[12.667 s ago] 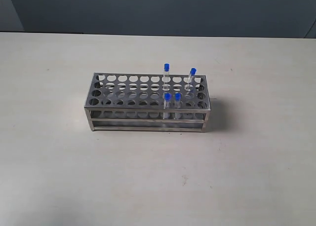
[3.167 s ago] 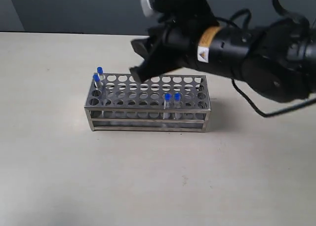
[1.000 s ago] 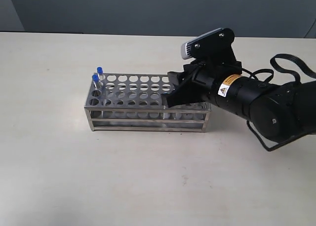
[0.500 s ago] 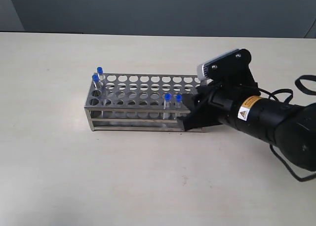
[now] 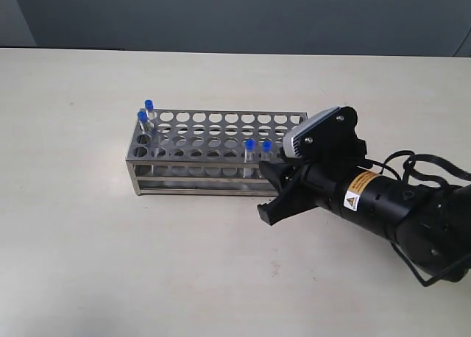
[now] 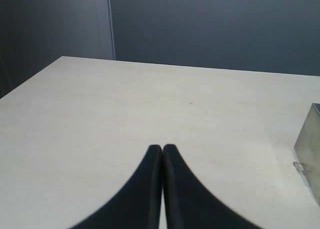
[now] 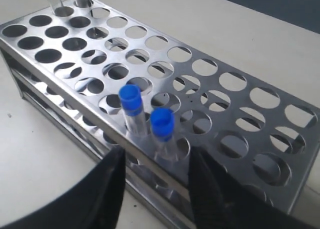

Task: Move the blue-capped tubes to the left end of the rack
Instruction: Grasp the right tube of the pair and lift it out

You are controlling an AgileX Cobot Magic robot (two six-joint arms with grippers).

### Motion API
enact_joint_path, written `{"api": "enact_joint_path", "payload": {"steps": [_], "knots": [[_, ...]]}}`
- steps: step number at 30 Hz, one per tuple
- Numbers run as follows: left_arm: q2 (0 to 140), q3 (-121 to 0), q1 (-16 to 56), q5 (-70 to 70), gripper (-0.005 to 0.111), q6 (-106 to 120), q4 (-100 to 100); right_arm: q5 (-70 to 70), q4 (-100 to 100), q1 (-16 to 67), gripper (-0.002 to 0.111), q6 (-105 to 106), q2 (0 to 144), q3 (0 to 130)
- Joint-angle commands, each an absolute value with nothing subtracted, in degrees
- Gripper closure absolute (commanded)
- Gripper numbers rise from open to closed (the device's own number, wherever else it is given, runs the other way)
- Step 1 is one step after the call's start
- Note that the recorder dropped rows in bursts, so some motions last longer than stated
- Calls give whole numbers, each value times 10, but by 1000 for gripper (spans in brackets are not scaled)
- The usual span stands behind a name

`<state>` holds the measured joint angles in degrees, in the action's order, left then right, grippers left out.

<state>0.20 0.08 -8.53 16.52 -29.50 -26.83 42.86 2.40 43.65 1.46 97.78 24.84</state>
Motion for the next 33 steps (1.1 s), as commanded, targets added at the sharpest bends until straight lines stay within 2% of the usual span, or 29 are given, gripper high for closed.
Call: {"api": "enact_joint_path", "payload": {"steps": [1, 9, 21, 23, 24, 27, 28, 33], "knots": [[0, 0, -84, 167, 106, -296, -268, 483, 27, 435, 68, 13, 1007, 251], [0, 0, -84, 167, 106, -296, -268, 543, 18, 435, 68, 15, 1037, 251], [0, 0, -84, 167, 106, -296, -268, 541, 5, 435, 68, 19, 1073, 298], [0, 0, -84, 167, 106, -296, -268, 539, 5, 435, 72, 19, 1075, 302], [0, 0, -84, 167, 106, -296, -268, 539, 4, 435, 78, 19, 1075, 302], [0, 0, -84, 167, 106, -296, -268, 538, 0, 435, 104, 19, 1075, 302], [0, 0, -84, 167, 106, -296, -268, 538, 0, 435, 108, 19, 1075, 302], [0, 0, -84, 167, 106, -296, -268, 535, -3, 435, 108, 19, 1062, 302]]}}
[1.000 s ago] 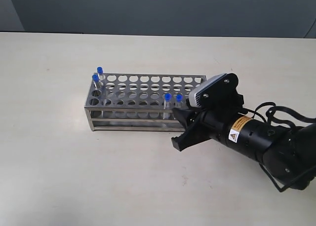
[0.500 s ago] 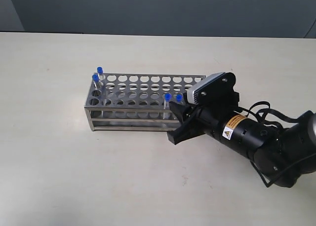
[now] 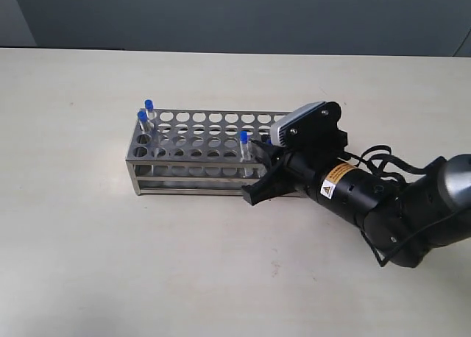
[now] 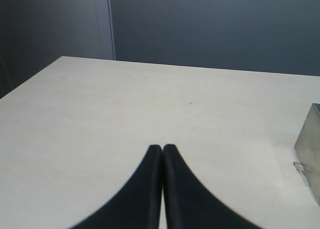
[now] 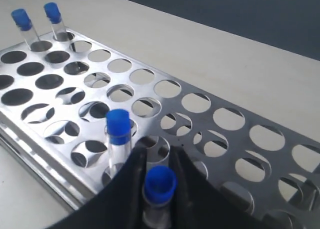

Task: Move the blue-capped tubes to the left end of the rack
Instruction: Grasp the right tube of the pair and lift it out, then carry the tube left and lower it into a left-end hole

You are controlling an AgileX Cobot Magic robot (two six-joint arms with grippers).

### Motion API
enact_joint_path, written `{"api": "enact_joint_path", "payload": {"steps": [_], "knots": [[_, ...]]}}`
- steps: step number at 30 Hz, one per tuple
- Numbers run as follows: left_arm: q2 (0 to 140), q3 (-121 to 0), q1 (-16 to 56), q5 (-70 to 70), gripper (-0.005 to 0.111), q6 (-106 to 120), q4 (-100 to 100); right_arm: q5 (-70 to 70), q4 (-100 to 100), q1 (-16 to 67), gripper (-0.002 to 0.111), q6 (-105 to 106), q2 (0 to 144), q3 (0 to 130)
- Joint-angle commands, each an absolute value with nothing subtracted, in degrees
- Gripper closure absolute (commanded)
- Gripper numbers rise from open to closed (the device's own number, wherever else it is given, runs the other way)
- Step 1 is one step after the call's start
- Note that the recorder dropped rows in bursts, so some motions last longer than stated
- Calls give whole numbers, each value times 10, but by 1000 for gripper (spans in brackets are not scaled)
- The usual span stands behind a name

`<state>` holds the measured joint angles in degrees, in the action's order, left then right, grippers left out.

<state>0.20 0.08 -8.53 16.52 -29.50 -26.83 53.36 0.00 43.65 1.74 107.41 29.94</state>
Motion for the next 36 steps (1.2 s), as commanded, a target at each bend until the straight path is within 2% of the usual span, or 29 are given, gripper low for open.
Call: {"api": "enact_joint_path", "payload": {"steps": [1, 6, 11, 21, 29, 36], "knots": [[0, 0, -84, 167, 106, -296, -268, 535, -5, 435, 108, 23, 1051, 302], [0, 0, -84, 167, 106, -296, -268, 534, -5, 435, 108, 78, 961, 302], [0, 0, -84, 166, 106, -296, -268, 459, 73, 435, 108, 45, 920, 386], [0, 0, -84, 167, 106, -296, -268, 388, 424, 440, 108, -349, 1077, 647], [0, 0, -84, 167, 106, -296, -268, 336, 476, 491, 108, -361, 1137, 694], [0, 0, -84, 167, 106, -296, -268, 327, 469, 493, 108, -347, 1156, 694]]}}
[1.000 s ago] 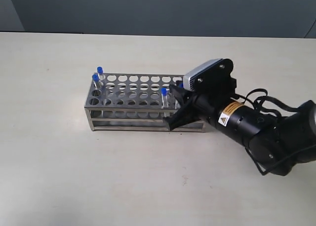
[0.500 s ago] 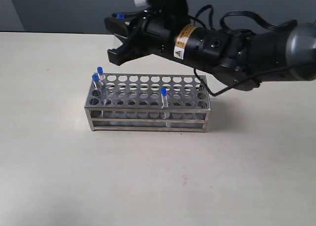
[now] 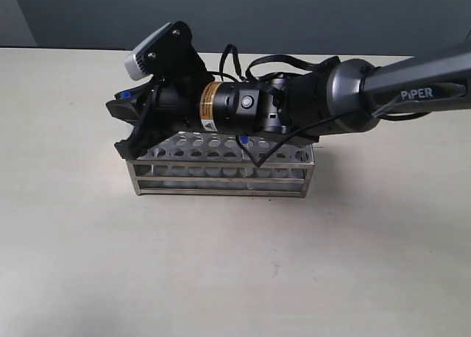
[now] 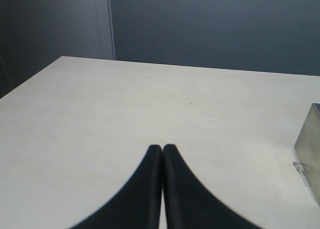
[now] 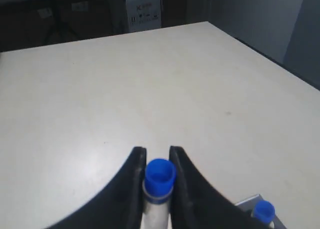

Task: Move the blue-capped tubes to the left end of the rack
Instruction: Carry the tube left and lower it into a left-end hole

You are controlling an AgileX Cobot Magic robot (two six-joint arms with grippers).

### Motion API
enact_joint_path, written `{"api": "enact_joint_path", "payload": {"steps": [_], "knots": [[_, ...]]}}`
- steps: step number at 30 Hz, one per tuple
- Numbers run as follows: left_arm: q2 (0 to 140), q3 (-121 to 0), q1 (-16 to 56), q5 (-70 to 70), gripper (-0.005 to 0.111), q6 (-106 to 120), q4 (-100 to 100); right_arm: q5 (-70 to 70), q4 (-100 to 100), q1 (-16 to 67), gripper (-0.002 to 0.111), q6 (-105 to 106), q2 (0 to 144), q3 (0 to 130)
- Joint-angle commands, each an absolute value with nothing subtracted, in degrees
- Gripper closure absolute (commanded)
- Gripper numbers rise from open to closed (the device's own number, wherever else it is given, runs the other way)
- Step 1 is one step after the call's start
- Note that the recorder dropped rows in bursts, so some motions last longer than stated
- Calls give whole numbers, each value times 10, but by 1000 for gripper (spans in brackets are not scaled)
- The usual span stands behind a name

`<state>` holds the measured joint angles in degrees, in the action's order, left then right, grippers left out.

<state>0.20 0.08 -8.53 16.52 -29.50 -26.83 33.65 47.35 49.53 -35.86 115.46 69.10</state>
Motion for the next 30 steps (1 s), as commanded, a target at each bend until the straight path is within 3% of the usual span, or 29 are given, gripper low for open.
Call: {"api": "enact_joint_path", "payload": {"steps": [1, 30], "knots": [[0, 0, -84, 167, 106, -296, -268, 326, 464, 493, 108, -337, 1156, 694], [0, 0, -84, 167, 106, -296, -268, 289, 443, 493, 108, -304, 1203, 718]]}}
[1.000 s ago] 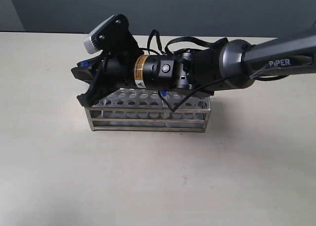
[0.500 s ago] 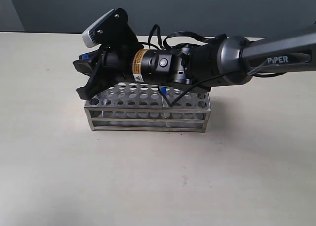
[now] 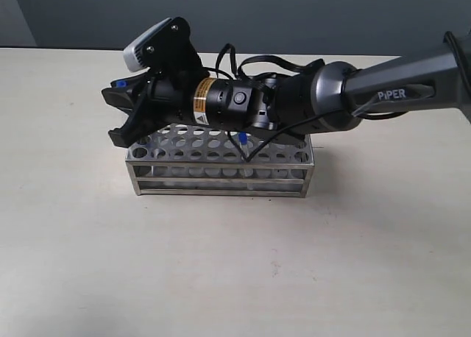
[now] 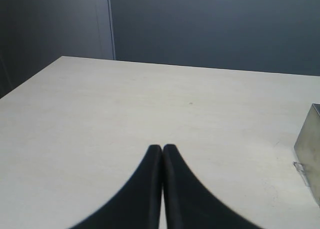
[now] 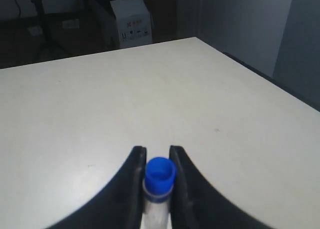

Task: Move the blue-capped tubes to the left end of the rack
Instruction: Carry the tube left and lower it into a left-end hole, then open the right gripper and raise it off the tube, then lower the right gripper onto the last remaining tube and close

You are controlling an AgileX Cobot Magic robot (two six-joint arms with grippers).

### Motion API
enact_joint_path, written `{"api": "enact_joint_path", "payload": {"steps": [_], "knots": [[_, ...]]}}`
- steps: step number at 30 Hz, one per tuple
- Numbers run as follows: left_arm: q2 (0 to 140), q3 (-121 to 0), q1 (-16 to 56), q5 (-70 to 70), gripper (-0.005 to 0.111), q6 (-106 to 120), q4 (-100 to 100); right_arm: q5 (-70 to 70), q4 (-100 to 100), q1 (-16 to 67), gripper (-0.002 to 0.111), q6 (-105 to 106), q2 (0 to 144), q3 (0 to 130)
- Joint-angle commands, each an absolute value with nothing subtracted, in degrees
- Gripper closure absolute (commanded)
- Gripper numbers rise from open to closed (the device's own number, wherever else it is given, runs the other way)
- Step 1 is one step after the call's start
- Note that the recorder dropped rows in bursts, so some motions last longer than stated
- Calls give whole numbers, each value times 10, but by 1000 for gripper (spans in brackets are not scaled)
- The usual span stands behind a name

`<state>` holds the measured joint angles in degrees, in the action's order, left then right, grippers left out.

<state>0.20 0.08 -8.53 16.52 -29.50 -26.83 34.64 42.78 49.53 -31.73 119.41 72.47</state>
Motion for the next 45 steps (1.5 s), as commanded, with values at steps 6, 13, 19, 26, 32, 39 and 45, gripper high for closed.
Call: {"api": "enact_joint_path", "payload": {"steps": [6, 13, 19, 26, 32, 39, 45], "knots": [[0, 0, -84, 167, 106, -296, -268, 243, 446, 493, 108, -300, 1180, 718], [0, 0, -84, 167, 106, -296, -268, 235, 446, 493, 108, -295, 1179, 718], [0, 0, -84, 167, 106, -296, -268, 224, 447, 493, 100, -295, 1187, 718], [0, 0, -84, 167, 106, -296, -268, 222, 446, 493, 61, -295, 1185, 718], [0, 0, -84, 167, 106, -296, -268, 170, 397, 493, 62, -304, 1135, 717], [0, 0, -84, 167, 106, -296, -268, 155, 397, 482, 65, -292, 1009, 636], [0, 0, -84, 167, 106, -296, -268, 179, 363, 445, 65, -277, 935, 511]]}}
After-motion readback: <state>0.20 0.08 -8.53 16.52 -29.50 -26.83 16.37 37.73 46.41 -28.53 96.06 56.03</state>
